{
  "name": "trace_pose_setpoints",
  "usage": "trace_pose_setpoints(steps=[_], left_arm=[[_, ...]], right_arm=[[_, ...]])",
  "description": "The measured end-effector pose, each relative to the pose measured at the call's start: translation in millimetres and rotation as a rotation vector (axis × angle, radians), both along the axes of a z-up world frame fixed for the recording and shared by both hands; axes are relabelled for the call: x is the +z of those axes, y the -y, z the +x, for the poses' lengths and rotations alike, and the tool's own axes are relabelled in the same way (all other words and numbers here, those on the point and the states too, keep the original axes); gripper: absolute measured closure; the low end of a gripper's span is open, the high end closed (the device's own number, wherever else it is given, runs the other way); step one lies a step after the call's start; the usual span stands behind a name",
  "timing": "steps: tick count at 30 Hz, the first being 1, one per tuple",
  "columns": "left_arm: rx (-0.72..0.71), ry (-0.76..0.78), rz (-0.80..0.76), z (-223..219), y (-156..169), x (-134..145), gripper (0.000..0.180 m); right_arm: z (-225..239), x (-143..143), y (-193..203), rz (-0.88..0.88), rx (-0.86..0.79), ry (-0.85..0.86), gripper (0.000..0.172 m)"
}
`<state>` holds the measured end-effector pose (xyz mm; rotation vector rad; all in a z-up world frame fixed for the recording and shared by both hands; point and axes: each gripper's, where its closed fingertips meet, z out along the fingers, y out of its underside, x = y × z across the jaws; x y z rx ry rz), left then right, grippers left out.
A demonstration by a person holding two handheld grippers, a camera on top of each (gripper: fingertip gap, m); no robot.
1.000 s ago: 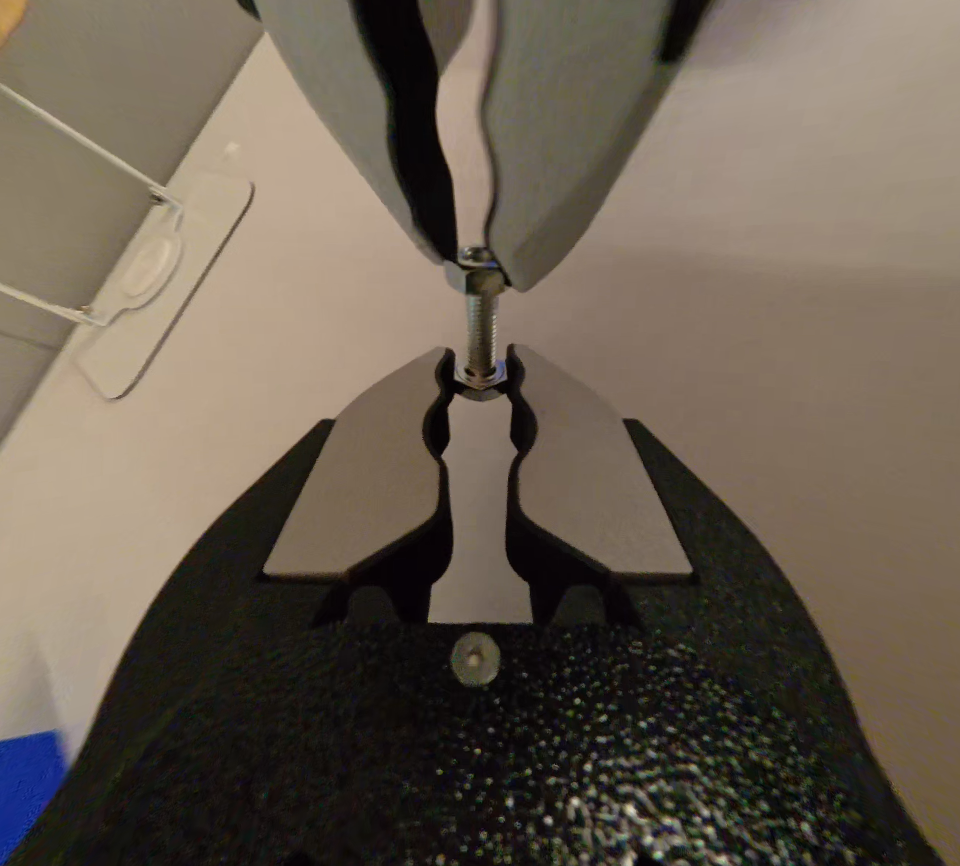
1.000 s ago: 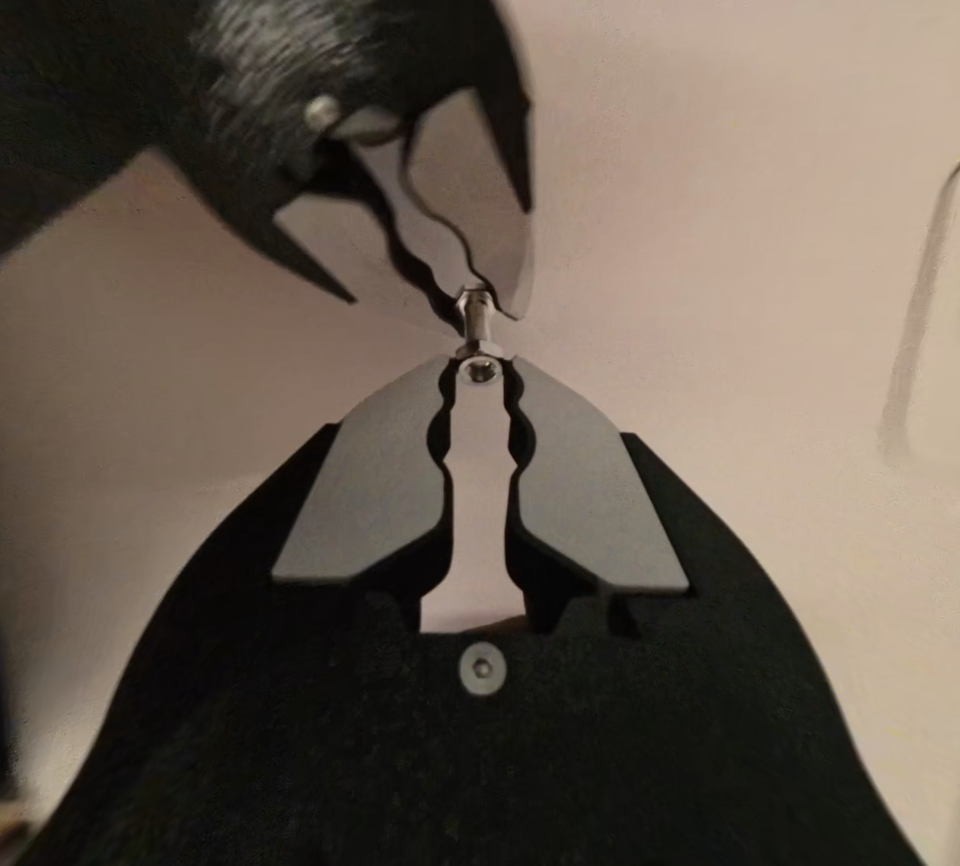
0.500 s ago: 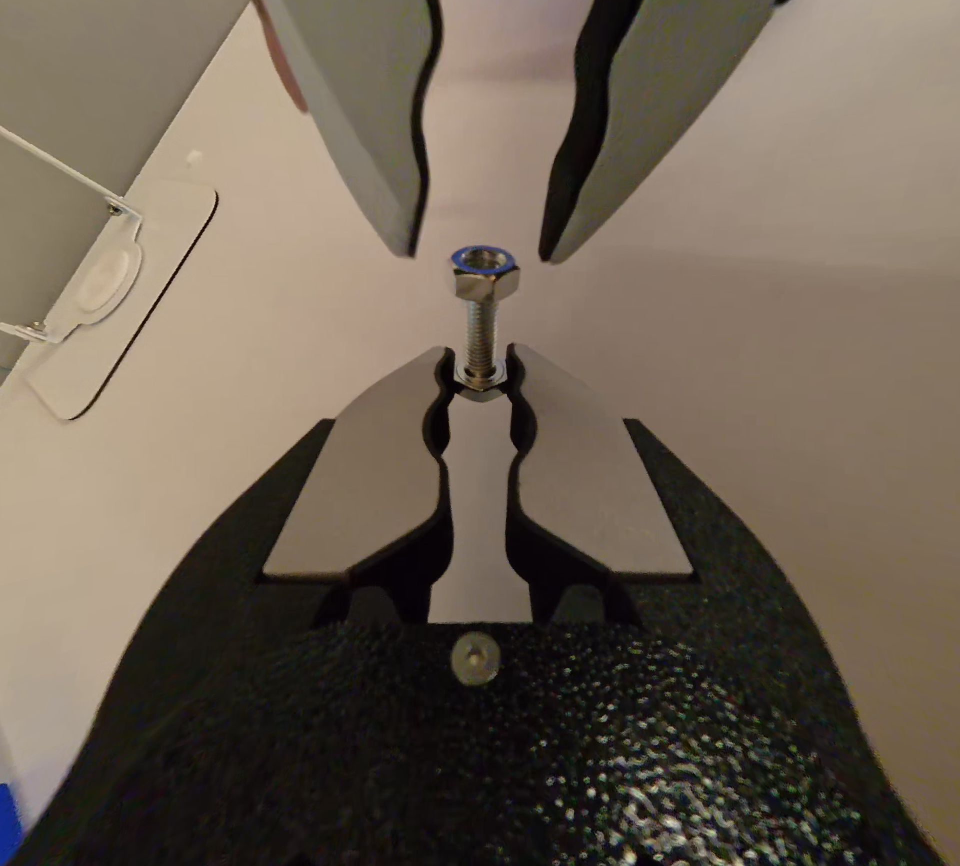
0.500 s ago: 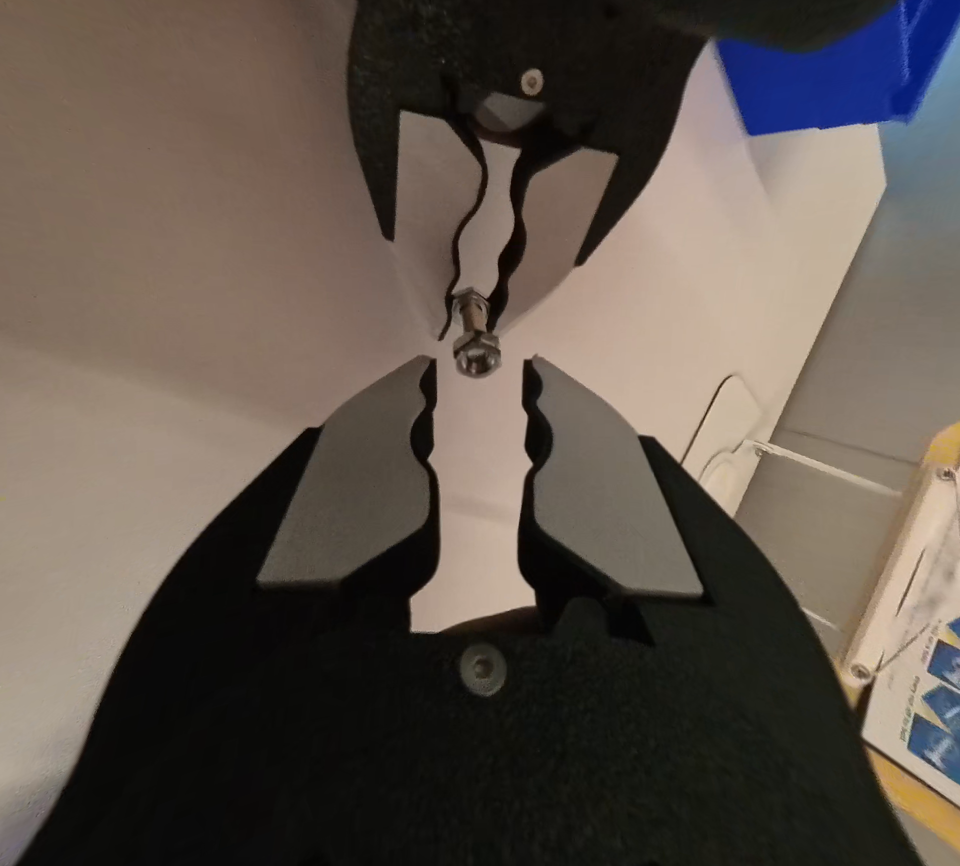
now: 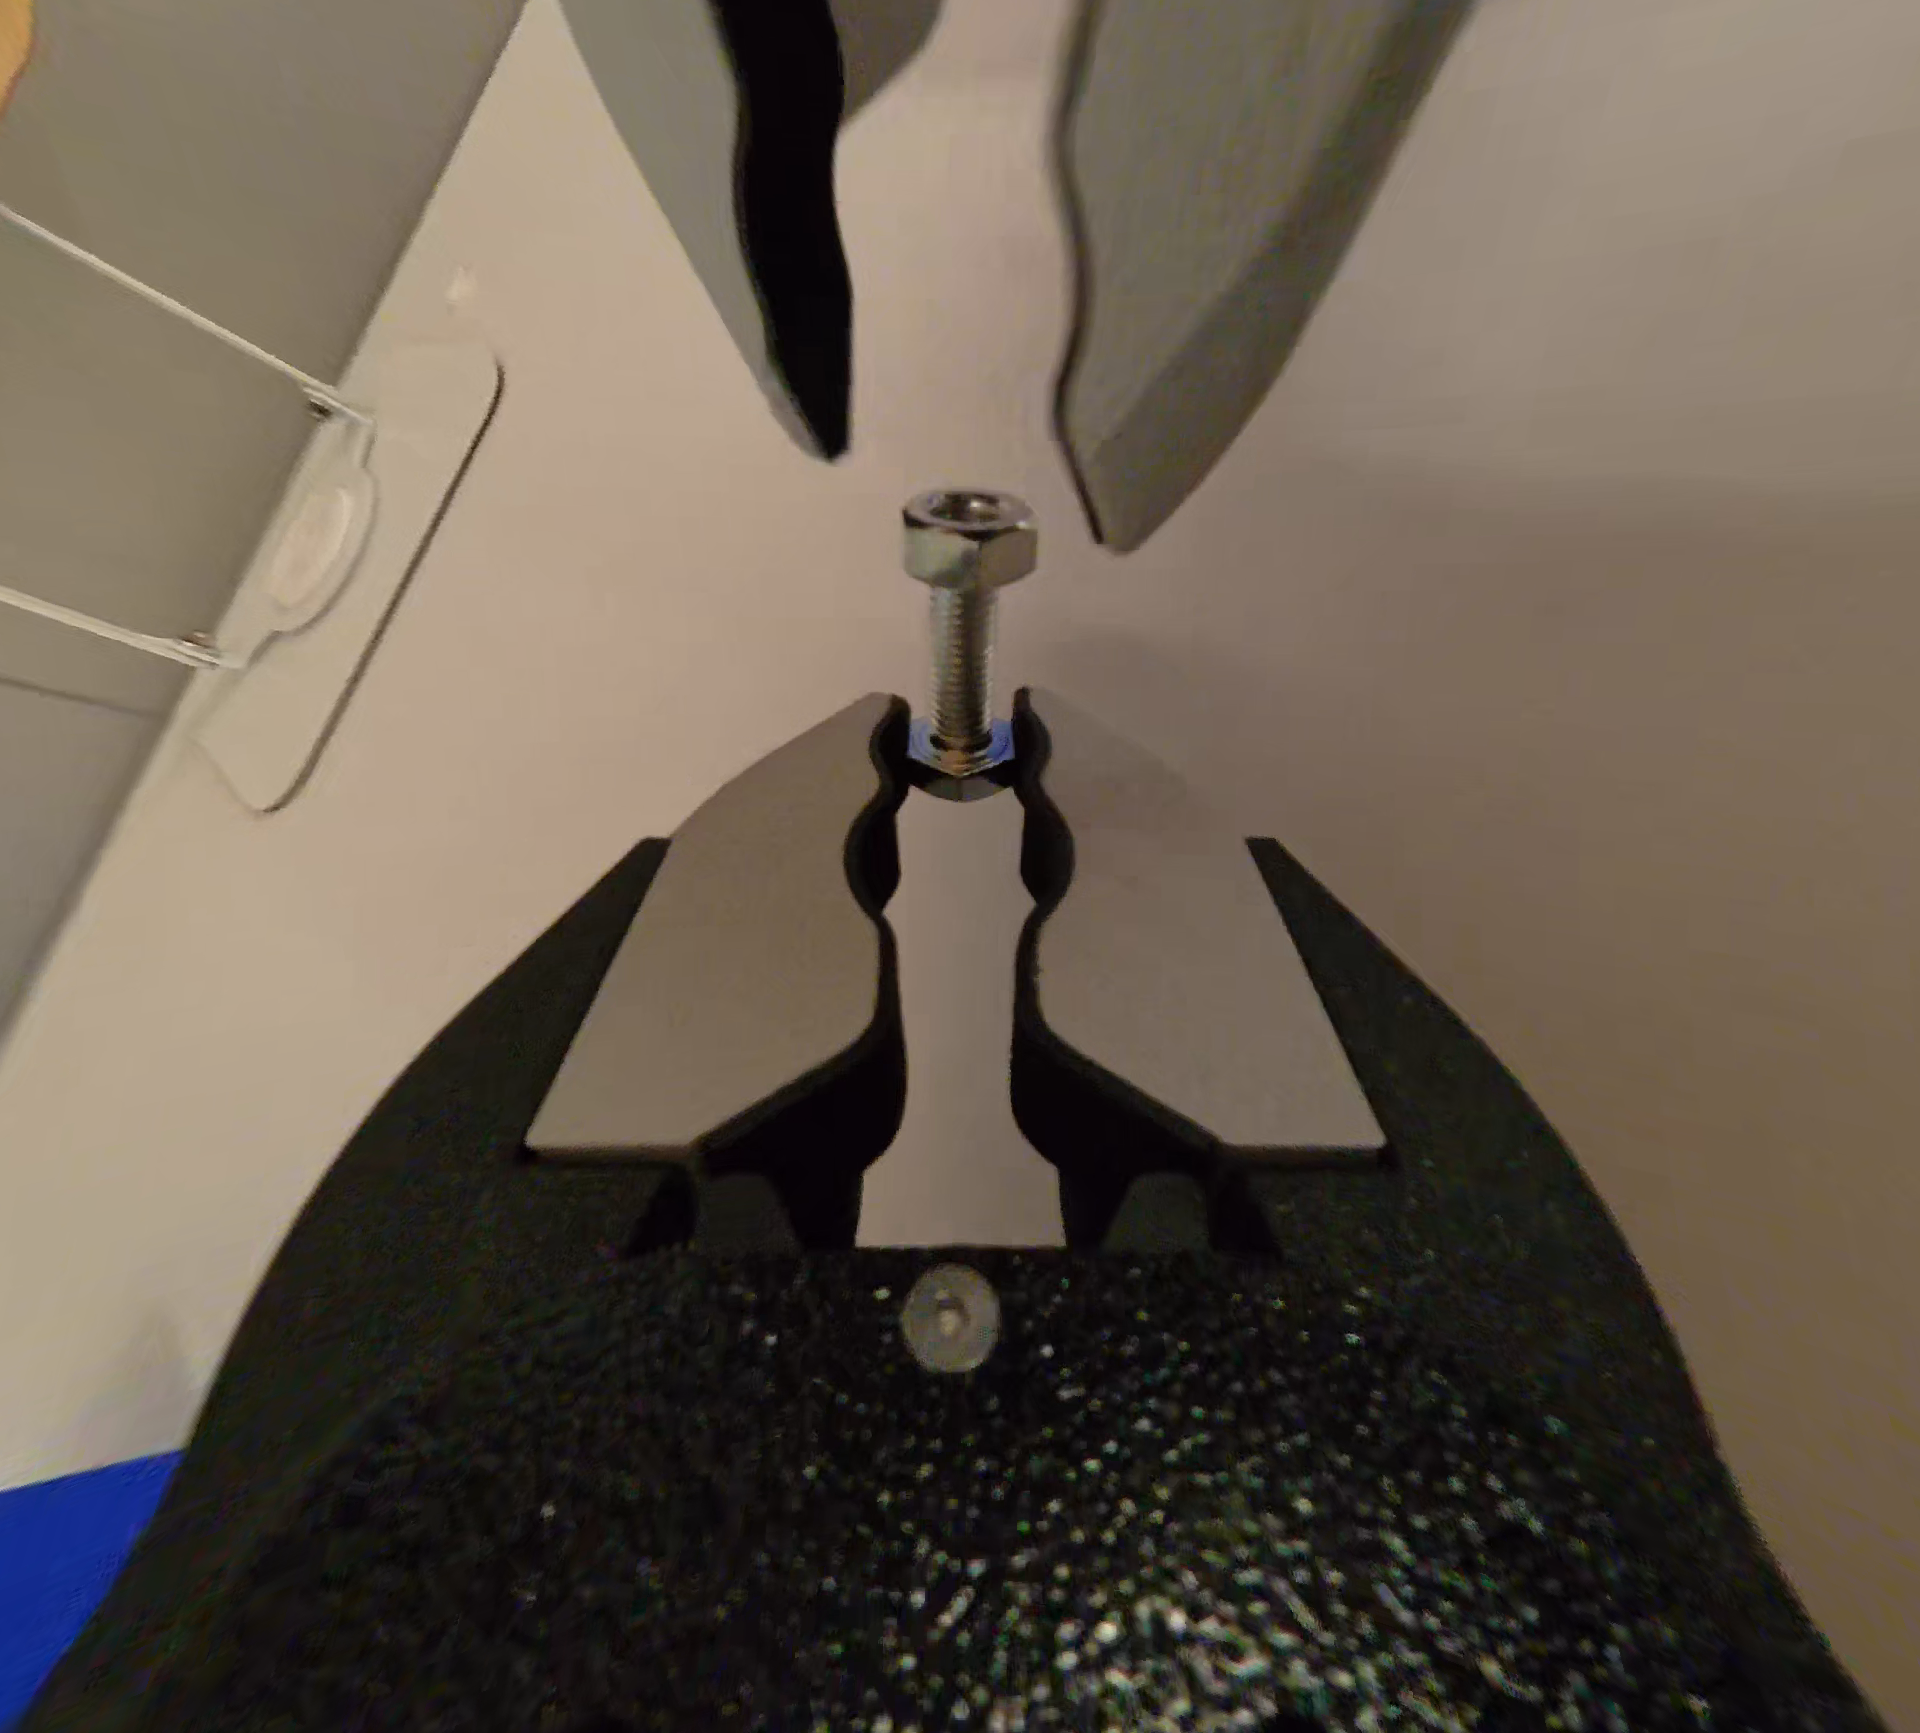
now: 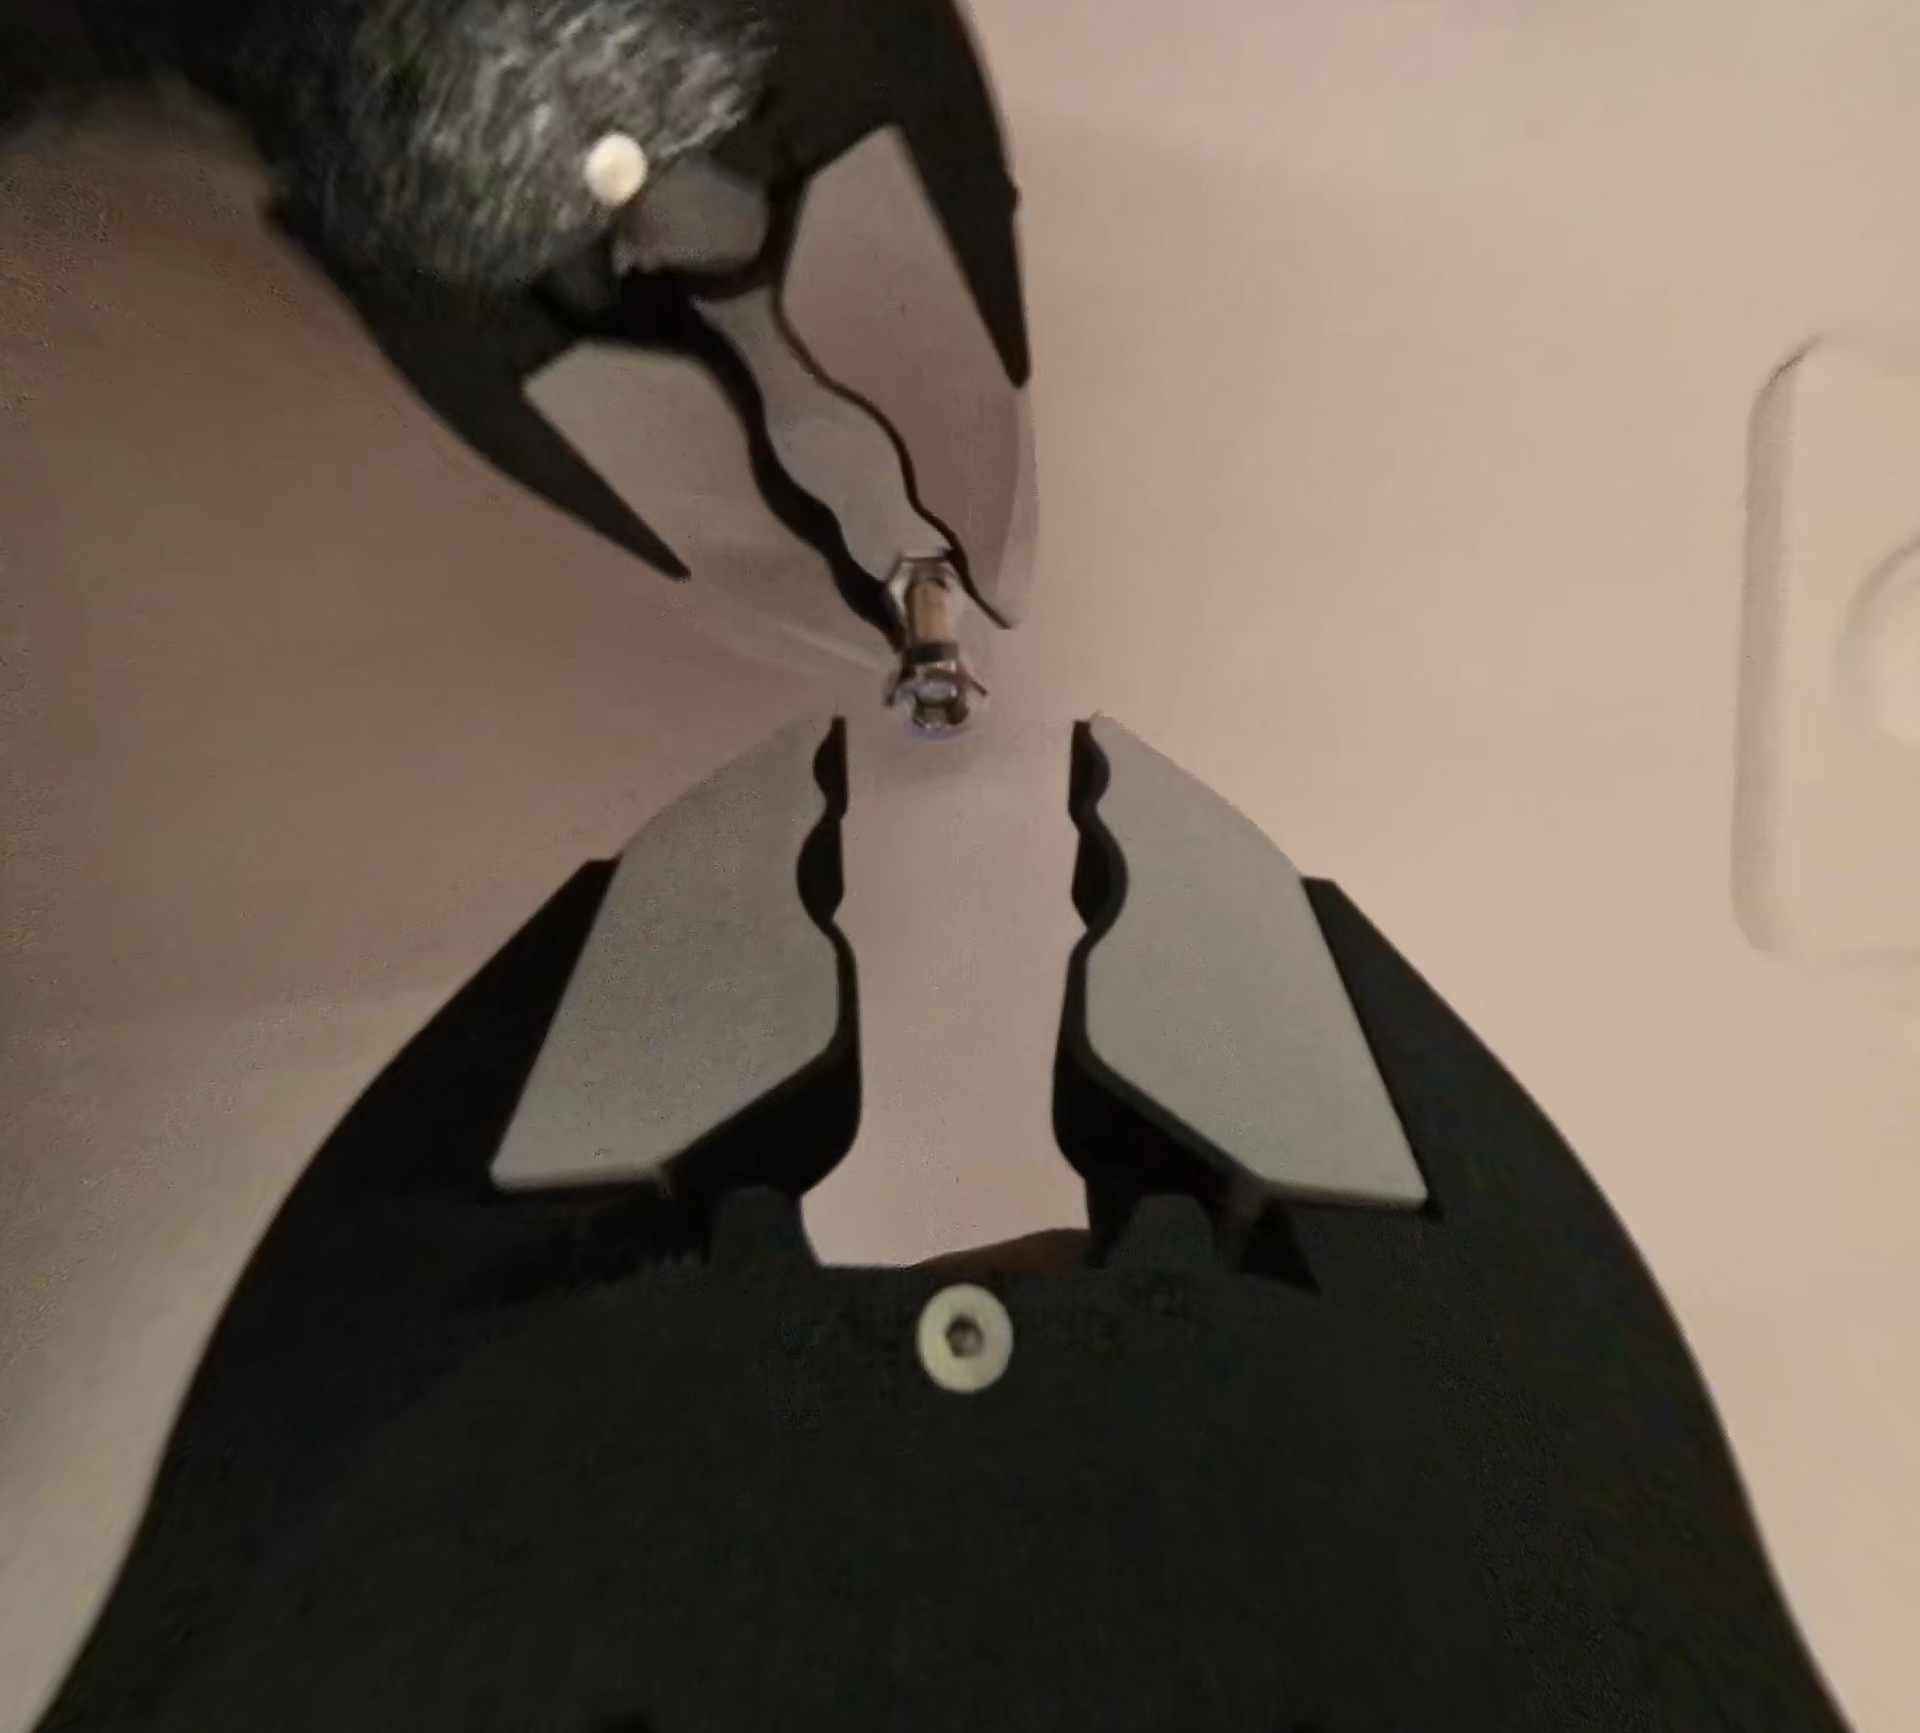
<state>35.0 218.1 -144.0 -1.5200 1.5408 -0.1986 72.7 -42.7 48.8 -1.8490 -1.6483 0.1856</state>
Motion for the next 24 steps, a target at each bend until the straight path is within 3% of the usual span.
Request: trace_pose_setpoints(steps=[4, 9, 11, 15, 17, 19, 24], left_arm=[[-0.009, 0.049, -0.069, 0.3, 0.1, 1.3, 0.162], [-0.051, 0.011, 0.023, 5.7, 4.2, 1.6, 0.162], [-0.039, -0.026, 0.078, 3.6, 0.9, -0.1, 0.162], [-0.043, -0.107, 0.207, 1.1, -1.6, -1.5, 0.162], [-0.044, -0.087, 0.188, 2.0, -1.0, 0.4, 0.162], [-0.052, -0.030, 0.108, 4.1, 1.9, 2.1, 0.162], [-0.058, 0.030, 0.004, 3.7, 2.4, 2.6, 0.162]], right_arm=[[0.6, 3.1, 2.3, 0.286, 0.233, 0.164, 0.127], [-8.6, -2.3, 7.8, 0.241, 0.260, 0.157, 0.154], [-3.3, -8.3, 4.2, 0.130, 0.131, 0.148, 0.154], [-4.1, -10.7, 9.1, -0.463, -0.320, -0.189, 0.154], [-4.3, -6.6, 8.8, -0.537, -0.331, -0.293, 0.154], [-2.4, 0.3, 9.1, -0.435, -0.255, -0.313, 0.132], [13.5, 5.8, 5.9, 0.219, 0.099, 0.009, 0.122]])
